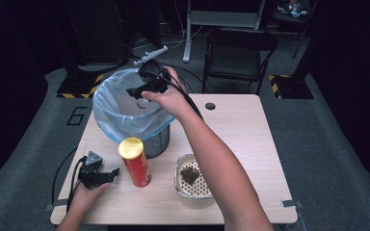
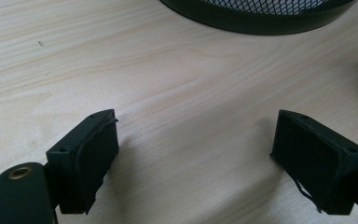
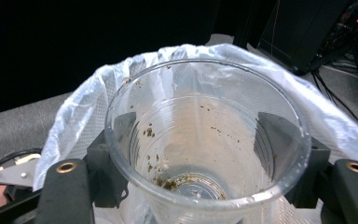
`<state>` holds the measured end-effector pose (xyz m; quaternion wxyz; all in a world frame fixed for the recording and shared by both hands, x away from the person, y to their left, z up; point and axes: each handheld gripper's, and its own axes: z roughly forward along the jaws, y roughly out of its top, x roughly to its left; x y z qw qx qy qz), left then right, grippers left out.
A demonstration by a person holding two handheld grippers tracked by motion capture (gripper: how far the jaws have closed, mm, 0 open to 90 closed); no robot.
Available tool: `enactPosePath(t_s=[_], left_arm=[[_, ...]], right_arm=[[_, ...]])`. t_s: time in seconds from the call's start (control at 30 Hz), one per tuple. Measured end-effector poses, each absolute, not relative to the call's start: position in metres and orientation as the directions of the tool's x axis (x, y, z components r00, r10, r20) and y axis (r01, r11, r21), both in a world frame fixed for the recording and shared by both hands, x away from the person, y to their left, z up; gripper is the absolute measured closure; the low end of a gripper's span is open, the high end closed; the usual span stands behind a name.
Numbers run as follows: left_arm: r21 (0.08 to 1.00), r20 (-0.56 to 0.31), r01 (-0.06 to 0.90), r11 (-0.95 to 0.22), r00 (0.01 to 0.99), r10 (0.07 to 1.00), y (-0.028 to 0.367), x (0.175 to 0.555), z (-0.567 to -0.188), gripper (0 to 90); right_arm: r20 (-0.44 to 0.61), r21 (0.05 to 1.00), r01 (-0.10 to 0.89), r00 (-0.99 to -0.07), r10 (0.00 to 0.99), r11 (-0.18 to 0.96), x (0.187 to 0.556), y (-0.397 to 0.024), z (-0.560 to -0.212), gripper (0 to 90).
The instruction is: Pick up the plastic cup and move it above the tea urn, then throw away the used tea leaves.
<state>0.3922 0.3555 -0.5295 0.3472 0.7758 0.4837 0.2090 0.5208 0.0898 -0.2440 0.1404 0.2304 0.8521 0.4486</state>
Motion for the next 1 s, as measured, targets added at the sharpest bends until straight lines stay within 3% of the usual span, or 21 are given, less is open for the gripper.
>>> enactPosePath(t_s=[0.23,0.4,0.5,1.0], left_arm=[[0.741,-0.011,0.606,-0.291,0.444,0.896,0.356,0.392,-0.529,14.2],[0.741,-0.011,0.606,-0.29,0.443,0.896,0.355,0.392,-0.529,14.2],[0.74,-0.012,0.609,-0.285,0.436,0.9,0.355,0.392,-0.529,14.1],[0.742,-0.043,0.624,-0.245,0.408,0.912,0.358,0.39,-0.526,13.5]], right_arm=[[-0.011,0.815,0.299,-0.848,0.529,0.496,0.525,0.098,-0.254,27.8],[-0.022,0.802,0.299,-0.851,0.525,0.517,0.525,0.102,-0.259,12.9],[-0.029,0.801,0.295,-0.85,0.526,0.521,0.521,0.101,-0.258,11.0],[-0.044,0.87,0.213,-0.864,0.501,0.445,0.492,0.05,-0.229,14.2]])
